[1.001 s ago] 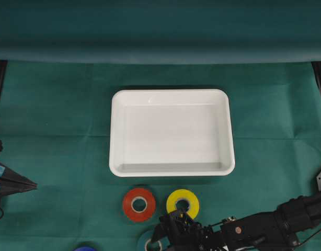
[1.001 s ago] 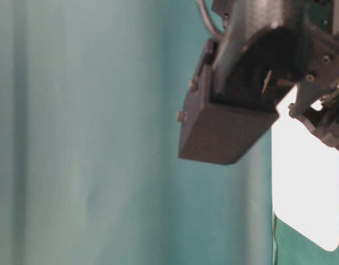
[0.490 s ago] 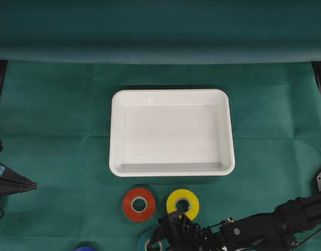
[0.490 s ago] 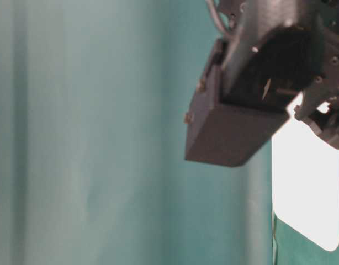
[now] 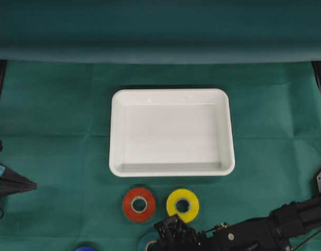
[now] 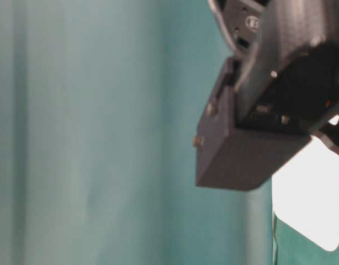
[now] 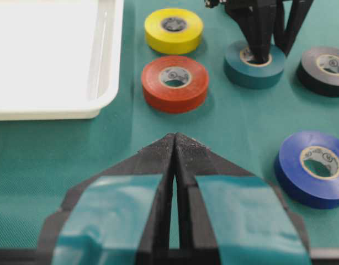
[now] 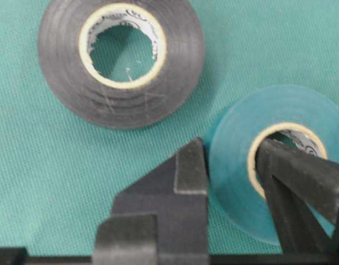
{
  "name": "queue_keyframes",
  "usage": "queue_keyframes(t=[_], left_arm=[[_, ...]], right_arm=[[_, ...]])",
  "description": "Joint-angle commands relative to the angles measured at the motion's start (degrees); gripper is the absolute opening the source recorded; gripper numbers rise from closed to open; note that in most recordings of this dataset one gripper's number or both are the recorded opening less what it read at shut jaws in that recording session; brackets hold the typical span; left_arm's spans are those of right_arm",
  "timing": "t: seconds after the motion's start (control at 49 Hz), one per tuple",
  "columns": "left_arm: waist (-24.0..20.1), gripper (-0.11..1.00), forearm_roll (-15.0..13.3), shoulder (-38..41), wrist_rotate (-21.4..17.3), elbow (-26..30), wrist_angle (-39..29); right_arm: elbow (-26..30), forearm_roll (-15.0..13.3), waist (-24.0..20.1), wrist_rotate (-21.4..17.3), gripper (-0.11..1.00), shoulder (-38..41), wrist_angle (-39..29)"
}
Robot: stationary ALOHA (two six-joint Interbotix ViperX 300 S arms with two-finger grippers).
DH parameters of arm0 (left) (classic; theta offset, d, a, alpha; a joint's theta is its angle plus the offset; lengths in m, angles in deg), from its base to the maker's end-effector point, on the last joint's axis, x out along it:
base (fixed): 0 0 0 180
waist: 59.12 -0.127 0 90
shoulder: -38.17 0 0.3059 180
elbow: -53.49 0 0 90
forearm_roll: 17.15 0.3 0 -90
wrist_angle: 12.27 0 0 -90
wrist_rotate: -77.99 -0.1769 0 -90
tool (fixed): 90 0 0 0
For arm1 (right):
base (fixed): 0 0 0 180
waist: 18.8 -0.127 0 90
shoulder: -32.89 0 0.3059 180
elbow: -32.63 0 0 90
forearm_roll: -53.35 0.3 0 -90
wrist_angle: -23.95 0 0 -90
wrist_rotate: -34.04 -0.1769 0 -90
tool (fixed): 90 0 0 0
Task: Put the tape into the white case with the right arm.
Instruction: 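Move the right gripper to the teal tape roll and grasp its rim, then lift the teal roll and carry it over the white tray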
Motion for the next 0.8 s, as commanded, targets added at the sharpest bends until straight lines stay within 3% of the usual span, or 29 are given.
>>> queue_keyframes(t=[0.0,0.449,0.776], left_arm=[[-0.2,0.00,0.1,0.4,0.1,0.7,0.4],[-0.2,0.00,0.1,0.4,0.1,0.6,0.4],[-0.2,0.00,0.0,0.4,0.1,0.6,0.4]], right_arm=[[1.0,-0.1,0.2,0.1,0.02,-1.2,-0.3],[1.7,-0.1,0.2,-0.2,0.02,-8.0,-1.5],[2.5,-0.1,1.1,-0.3,0.02,-8.7,-3.3]])
